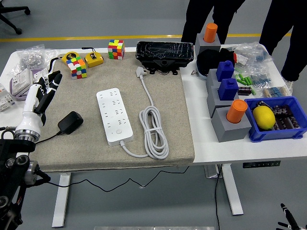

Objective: Pick up the plug,place it near the board,insert it into the board,press the button

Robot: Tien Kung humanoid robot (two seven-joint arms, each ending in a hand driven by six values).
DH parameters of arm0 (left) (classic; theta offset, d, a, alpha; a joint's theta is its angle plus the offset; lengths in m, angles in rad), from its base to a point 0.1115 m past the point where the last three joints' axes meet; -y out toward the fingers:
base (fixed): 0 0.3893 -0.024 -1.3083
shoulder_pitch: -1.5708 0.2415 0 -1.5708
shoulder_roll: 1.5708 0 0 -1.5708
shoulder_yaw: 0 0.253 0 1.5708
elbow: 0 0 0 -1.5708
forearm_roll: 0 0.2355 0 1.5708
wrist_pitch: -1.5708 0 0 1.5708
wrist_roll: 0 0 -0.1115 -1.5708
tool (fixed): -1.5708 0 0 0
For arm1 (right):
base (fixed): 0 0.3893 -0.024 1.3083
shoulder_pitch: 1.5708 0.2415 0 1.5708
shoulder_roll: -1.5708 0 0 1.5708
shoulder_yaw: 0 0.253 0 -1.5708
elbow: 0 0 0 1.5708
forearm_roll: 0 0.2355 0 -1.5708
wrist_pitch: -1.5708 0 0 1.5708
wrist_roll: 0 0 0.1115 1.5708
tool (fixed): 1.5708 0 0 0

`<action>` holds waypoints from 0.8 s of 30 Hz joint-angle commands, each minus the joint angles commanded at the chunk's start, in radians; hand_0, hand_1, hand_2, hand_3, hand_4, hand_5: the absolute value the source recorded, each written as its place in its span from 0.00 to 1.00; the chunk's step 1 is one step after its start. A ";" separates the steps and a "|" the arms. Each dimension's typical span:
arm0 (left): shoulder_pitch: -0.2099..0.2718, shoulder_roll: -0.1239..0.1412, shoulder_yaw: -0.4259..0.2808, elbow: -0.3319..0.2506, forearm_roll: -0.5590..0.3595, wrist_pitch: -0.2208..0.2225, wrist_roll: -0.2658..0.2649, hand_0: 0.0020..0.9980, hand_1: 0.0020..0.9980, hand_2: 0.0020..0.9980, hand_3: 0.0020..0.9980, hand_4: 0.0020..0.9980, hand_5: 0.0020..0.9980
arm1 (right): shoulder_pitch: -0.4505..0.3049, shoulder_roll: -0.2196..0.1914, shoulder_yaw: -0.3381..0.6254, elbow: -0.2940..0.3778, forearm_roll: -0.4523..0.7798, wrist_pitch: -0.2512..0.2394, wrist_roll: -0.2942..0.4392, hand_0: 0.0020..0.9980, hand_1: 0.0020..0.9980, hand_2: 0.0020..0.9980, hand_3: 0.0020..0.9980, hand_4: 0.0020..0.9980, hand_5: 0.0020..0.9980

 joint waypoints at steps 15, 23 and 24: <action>0.012 -0.001 0.005 0.003 -0.006 -0.011 -0.015 0.84 0.87 0.84 0.81 1.00 0.75 | -0.002 -0.006 0.002 0.000 -0.026 0.019 0.003 0.82 0.77 0.76 0.78 1.00 1.00; 0.011 0.001 0.005 0.009 0.032 -0.027 -0.008 0.95 0.99 0.94 0.87 1.00 0.51 | 0.001 -0.009 0.006 0.000 -0.034 0.024 0.003 0.82 0.78 0.77 0.79 1.00 1.00; 0.011 0.002 0.005 0.008 0.039 -0.030 -0.006 0.95 0.99 0.94 0.87 1.00 0.51 | 0.001 -0.010 0.007 0.000 -0.035 0.025 0.003 0.82 0.78 0.77 0.79 1.00 1.00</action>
